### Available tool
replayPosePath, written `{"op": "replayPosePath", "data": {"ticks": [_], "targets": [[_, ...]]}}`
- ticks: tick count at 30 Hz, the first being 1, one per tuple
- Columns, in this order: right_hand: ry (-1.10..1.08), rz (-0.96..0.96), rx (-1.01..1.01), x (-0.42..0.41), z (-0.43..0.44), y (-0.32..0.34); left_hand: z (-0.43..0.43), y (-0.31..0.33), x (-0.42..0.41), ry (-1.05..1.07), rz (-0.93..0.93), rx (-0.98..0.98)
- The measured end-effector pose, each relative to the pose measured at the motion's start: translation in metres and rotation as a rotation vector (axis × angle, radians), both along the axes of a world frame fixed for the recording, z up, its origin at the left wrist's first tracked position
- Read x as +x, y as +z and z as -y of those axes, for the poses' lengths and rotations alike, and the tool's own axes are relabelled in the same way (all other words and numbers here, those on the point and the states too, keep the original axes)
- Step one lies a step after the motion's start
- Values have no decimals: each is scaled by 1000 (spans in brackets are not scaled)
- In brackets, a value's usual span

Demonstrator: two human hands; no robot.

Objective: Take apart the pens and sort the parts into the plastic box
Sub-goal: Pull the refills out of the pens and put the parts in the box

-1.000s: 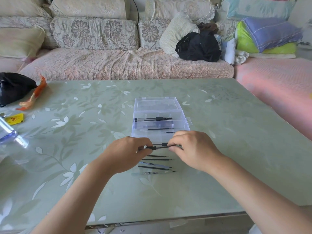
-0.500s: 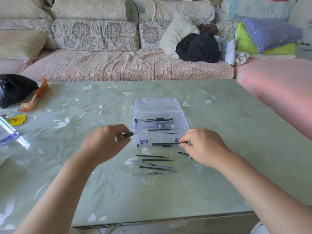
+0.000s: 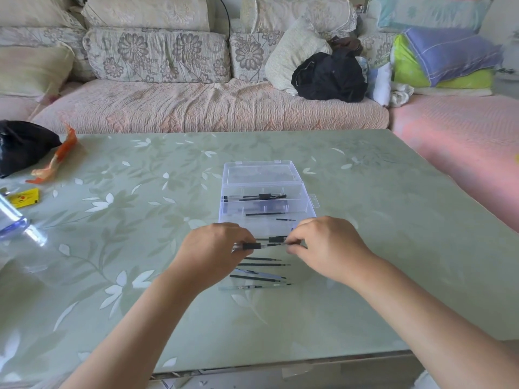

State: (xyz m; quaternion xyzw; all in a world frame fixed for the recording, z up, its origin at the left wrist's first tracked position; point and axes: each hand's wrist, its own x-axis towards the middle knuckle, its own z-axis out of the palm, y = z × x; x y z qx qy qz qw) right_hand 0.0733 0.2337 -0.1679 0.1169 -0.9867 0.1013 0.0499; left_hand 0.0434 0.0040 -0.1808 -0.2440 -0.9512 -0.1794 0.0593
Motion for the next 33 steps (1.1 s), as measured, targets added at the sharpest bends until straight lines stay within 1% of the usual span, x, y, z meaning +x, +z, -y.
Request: {"op": "replayPosePath", "data": {"ticks": [3, 5, 11, 23, 25, 28, 31, 33], "targets": [[-34, 36, 45, -2, -7, -2, 3, -1, -3, 36, 25, -16], [-39, 80, 35, -2, -10, -3, 3, -3, -4, 31, 38, -35], [22, 195, 15, 2, -6, -5, -5, -10, -3, -10, 95, -68], [-32, 248, 15, 4, -6, -3, -3, -10, -2, -6, 139, -59], [-69, 220, -18, 3, -4, 3, -3, -9, -2, -18, 135, -44], [-155, 108, -62, -8, -2, 17, -2, -2, -5, -21, 96, 17], [-189, 53, -25, -30, 0, 27, 3, 6, -9, 23, 86, 77], [-177, 60, 61, -46, 4, 30, 8, 8, -11, 64, 140, 125]]}}
